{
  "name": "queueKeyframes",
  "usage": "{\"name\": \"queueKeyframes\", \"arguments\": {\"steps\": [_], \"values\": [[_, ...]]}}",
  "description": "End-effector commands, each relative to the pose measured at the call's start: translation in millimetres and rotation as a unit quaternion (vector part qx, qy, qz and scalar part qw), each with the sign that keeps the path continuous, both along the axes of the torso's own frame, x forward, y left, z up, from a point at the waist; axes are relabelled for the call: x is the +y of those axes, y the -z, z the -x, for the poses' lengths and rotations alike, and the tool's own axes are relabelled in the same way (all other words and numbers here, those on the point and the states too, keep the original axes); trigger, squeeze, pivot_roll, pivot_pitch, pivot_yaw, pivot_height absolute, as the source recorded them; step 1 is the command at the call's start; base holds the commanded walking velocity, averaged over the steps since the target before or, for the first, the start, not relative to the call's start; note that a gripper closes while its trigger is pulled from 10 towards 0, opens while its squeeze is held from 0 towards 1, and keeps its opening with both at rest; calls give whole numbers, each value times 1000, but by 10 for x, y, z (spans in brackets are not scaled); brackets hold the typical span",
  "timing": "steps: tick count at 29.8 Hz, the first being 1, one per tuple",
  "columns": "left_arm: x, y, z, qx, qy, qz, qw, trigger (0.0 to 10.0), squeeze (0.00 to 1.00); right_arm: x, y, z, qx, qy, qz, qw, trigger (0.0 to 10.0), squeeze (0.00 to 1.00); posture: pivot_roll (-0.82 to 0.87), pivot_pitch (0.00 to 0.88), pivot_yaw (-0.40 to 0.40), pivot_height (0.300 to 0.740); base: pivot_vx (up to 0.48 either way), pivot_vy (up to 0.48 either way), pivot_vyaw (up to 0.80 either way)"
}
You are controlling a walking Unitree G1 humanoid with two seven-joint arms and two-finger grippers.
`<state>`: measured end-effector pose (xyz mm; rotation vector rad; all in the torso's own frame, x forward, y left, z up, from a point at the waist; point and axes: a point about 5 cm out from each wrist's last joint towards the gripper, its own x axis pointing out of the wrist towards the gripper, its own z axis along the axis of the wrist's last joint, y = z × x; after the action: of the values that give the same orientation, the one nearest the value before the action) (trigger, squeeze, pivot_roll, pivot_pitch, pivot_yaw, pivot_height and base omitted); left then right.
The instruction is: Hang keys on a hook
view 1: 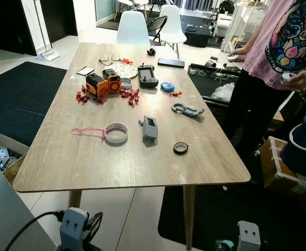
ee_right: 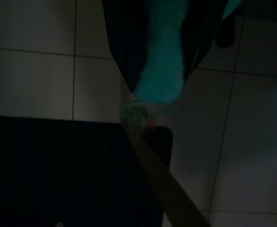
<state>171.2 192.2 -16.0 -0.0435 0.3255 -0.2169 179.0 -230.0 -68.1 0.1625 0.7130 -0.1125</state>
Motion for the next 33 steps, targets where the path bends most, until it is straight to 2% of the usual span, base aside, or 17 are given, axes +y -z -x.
{"name": "queueKeyframes", "arguments": {"steps": [1, 2, 5, 6, 10, 11, 16, 19, 23, 29, 33], "values": [[66, 133, 109, 34, -43, -2, 999, 10000, 0, -6, 10, 18, 6, -10, 7, 1000, 0, 0, 88, 24, -77, 740, 0, 0, 0], [166, 268, 175, 72, -95, -3, 993, 10000, 0, 22, 15, 3, 10, -15, 7, 1000, 0, 0, 86, 24, -75, 740, 0, 0, 0], [220, 335, 217, 94, -121, -17, 988, 10000, 0, 33, 21, 2, 13, -15, 7, 1000, 0, 0, 85, 20, -77, 740, 0, 0, 0], [304, 446, 305, 134, -161, -29, 977, 10000, 0, 70, 37, -1, 21, -20, 6, 1000, 0, 0, 76, 19, -73, 740, 0, 0, 0], [334, 508, 347, 156, -178, -33, 971, 10000, 0, 107, 48, -8, 28, -29, 6, 999, 0, 0, 74, 18, -72, 740, 0, 0, 0], [330, 520, 329, 158, -180, -32, 970, 10000, 0, 143, 46, -33, 30, -46, 14, 998, 10000, 0, 68, 18, -69, 740, 0, 0, 0], [287, 510, 239, 144, -182, -16, 972, 10000, 0, 164, 6, -117, 15, -52, 21, 998, 10000, 0, 65, 16, -67, 740, 0, 0, 0], [246, 504, 130, 131, -190, -9, 973, 10000, 0, 174, -97, -277, -27, -46, 27, 998, 10000, 0, 63, 20, -68, 740, 0, 0, 0], [223, 496, 70, 126, -196, -2, 972, 10000, 0, 193, -164, -373, -54, -47, 33, 997, 10000, 0, 61, 23, -67, 740, 0, 0, 0], [150, 499, 6, 129, -166, -17, 978, 10000, 0, 272, -169, -406, -53, -83, 52, 994, 10000, 0, 60, 26, -63, 740, 0, 0, 0], [68, 503, -32, 131, -140, -23, 981, 10000, 0, 367, -134, -388, -42, -97, 25, 994, 10000, 0, 58, 28, -60, 740, 0, 0, 0]]}}
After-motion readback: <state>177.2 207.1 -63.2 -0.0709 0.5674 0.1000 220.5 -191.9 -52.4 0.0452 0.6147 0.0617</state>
